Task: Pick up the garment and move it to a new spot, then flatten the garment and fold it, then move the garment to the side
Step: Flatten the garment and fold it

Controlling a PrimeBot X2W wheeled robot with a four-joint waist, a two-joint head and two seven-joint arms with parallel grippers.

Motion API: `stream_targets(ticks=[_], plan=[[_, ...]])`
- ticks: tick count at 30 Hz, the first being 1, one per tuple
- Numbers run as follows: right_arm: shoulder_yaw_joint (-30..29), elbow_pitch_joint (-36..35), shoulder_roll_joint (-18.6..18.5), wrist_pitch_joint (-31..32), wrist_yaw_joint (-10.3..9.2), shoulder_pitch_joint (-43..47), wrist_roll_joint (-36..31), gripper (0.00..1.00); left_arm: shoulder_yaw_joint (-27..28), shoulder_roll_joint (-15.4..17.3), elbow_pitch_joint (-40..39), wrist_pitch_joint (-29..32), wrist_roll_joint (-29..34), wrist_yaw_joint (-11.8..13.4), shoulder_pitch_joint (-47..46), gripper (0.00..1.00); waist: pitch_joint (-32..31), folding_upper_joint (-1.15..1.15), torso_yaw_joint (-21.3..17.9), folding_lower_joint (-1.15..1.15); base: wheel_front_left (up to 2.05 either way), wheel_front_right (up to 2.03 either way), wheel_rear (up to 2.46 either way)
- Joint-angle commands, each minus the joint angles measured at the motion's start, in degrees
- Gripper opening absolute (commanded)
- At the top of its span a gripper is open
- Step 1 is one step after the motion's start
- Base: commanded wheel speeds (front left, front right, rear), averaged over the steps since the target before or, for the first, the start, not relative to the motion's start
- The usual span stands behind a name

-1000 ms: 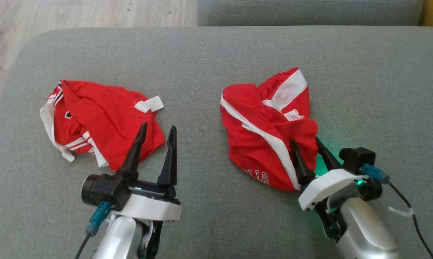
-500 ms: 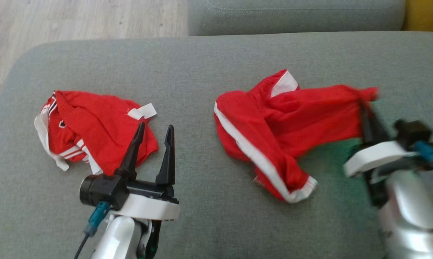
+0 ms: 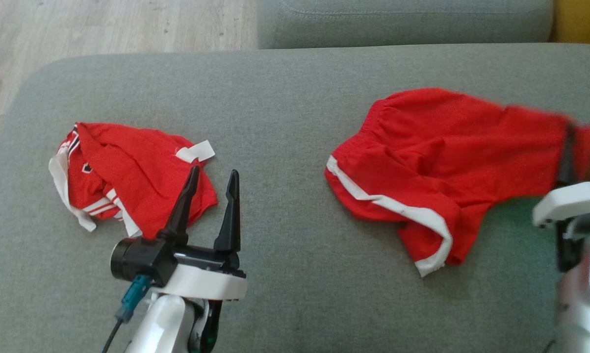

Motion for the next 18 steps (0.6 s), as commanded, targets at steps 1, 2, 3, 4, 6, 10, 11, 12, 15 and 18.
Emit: stream_targets(ticks=[1, 2, 3, 4, 6, 10, 11, 12, 15, 18], plan=[[1.9, -2.6, 1.3, -1.6, -0.04, -1.6, 0.2, 1.0, 1.7, 0.0, -1.9, -0.5, -0.4, 0.2, -1.7, 1.0, 0.0, 0.0, 0.1, 0.0, 0.0, 0.0, 0.0], [2.3, -3.1, 1.7, -2.2, -0.04, -1.0, 0.6, 1.0, 1.8, 0.0, -1.8, -0.5, -0.3, 0.2, -1.6, 1.0, -0.1, 0.0, 0.1, 0.0, 0.0, 0.0, 0.0], [2.3, -3.1, 1.7, -2.2, -0.04, -1.0, 0.6, 1.0, 1.8, 0.0, -1.8, -0.5, -0.3, 0.2, -1.6, 1.0, -0.1, 0.0, 0.1, 0.0, 0.0, 0.0, 0.0], [3.2, -3.8, 2.0, -2.6, -0.04, -0.4, 1.4, 1.0, 1.9, 0.0, -1.8, -0.5, -0.3, 0.1, -1.6, 1.0, -0.1, 0.0, 0.2, 0.0, 0.0, 0.0, 0.0], [5.2, -5.6, 2.3, -3.2, -0.04, 1.6, 3.6, 1.0, 2.0, 0.0, -1.7, -0.5, -0.3, 0.1, -1.5, 1.0, -0.4, 0.0, 0.1, 0.0, 0.0, 0.0, 0.0], [11.2, -9.9, 2.5, -3.6, -0.04, 7.5, 10.7, 1.0, 2.5, 0.0, -1.7, -0.5, -0.2, 0.3, -0.9, 1.0, -1.4, 0.0, -0.6, 0.0, 0.0, 0.0, 0.0], [12.7, -11.5, 2.5, -3.6, -0.04, 9.2, 12.4, 1.0, 2.6, 0.0, -1.7, -0.5, -0.1, 0.3, -0.8, 1.0, -1.6, 0.0, -0.9, 0.0, 0.0, 0.0, 0.0], [14.2, -13.2, 2.5, -3.6, -0.04, 11.1, 13.5, 1.0, 2.8, 0.0, -1.8, -0.5, -0.1, 0.3, -0.6, 1.0, -1.8, 0.0, -1.2, 0.0, 0.0, 0.0, 0.0], [17.7, -17.7, 2.5, -3.6, -0.04, 16.5, 16.1, 1.0, 3.1, 0.0, -2.0, -0.5, 0.0, 0.2, -0.1, 1.0, -2.1, 0.0, -2.3, 0.0, 0.0, 0.0, 0.0], [20.1, -19.4, 2.5, -3.6, -0.04, 21.2, 17.2, 1.0, 3.1, 0.0, -2.0, -0.5, 0.0, 0.1, 0.2, 1.0, -2.5, 0.0, -3.2, 0.0, 0.0, 0.0, 0.0]])
